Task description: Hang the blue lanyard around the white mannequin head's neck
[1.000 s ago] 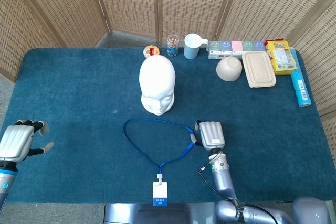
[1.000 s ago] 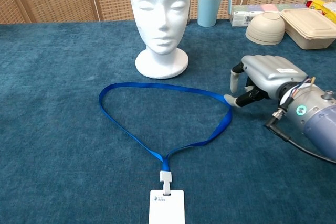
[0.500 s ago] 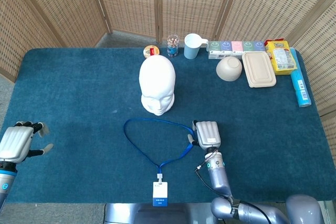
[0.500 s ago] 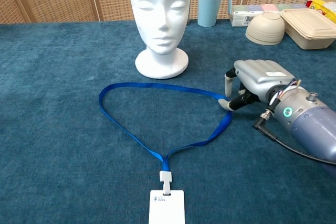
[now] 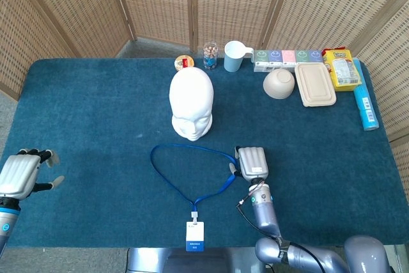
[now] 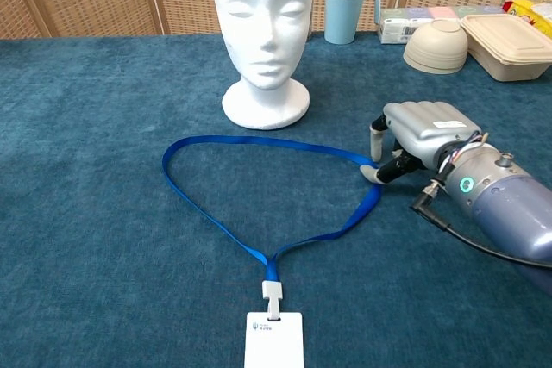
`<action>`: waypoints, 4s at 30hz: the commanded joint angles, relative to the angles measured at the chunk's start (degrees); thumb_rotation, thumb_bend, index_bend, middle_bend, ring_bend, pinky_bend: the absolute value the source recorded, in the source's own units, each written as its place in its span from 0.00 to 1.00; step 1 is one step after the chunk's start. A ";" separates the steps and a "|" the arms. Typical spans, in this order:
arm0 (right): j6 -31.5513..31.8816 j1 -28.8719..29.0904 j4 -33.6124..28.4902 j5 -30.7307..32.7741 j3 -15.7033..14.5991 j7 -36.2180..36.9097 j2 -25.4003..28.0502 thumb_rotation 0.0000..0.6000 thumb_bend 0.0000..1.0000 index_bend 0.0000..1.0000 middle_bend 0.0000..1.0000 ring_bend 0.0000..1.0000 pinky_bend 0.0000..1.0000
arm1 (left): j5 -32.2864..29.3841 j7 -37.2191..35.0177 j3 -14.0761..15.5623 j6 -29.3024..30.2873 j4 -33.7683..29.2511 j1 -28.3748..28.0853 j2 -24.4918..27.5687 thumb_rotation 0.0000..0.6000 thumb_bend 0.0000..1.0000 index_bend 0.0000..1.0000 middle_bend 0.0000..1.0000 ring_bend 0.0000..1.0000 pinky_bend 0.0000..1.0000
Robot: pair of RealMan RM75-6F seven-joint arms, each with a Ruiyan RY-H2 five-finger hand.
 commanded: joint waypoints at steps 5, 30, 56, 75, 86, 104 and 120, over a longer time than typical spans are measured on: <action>-0.15 0.20 1.19 -0.12 -0.18 0.22 -0.38 0.68 0.39 0.53 1.00 1.00 1.00 | -0.09 -0.11 0.07 -0.12 0.16 -0.11 -0.11 0.78 0.20 0.46 0.53 0.43 0.36; -1.13 0.87 3.00 0.05 -0.28 -0.22 -1.34 0.68 0.46 0.60 1.00 1.00 1.00 | 0.10 -1.04 0.40 -0.01 0.60 -0.12 -0.10 0.77 0.20 0.44 0.52 0.42 0.36; -2.02 1.31 0.89 1.39 -1.41 -3.16 0.21 0.79 0.55 0.60 1.00 1.00 1.00 | 0.48 -1.31 0.65 -0.03 0.20 -0.17 0.42 0.77 0.20 0.42 0.51 0.41 0.36; -1.51 1.69 0.35 0.53 -2.44 -4.24 0.78 0.87 0.57 0.65 1.00 1.00 1.00 | 1.14 -1.36 0.28 0.99 0.21 -0.23 0.07 0.77 0.20 0.42 0.51 0.41 0.37; -0.62 1.39 -1.38 -0.59 -2.91 -4.03 1.60 0.89 0.57 0.68 1.00 1.00 1.00 | 0.24 0.87 -0.59 0.91 0.25 -0.99 -1.33 0.78 0.20 0.42 0.51 0.41 0.44; 1.32 0.60 -5.51 -3.52 -3.71 -3.07 3.15 0.89 0.57 0.69 1.00 1.00 1.00 | -6.74 12.28 -3.08 -10.80 4.18 -10.39 -10.72 0.77 0.20 0.42 0.57 0.56 0.70; 0.98 0.19 -5.96 -3.65 -3.94 -2.38 3.49 0.89 0.57 0.69 1.00 1.00 1.00 | -16.13 25.96 -7.26 -14.29 10.65 -20.31 -24.18 0.71 0.21 0.47 1.00 1.00 1.00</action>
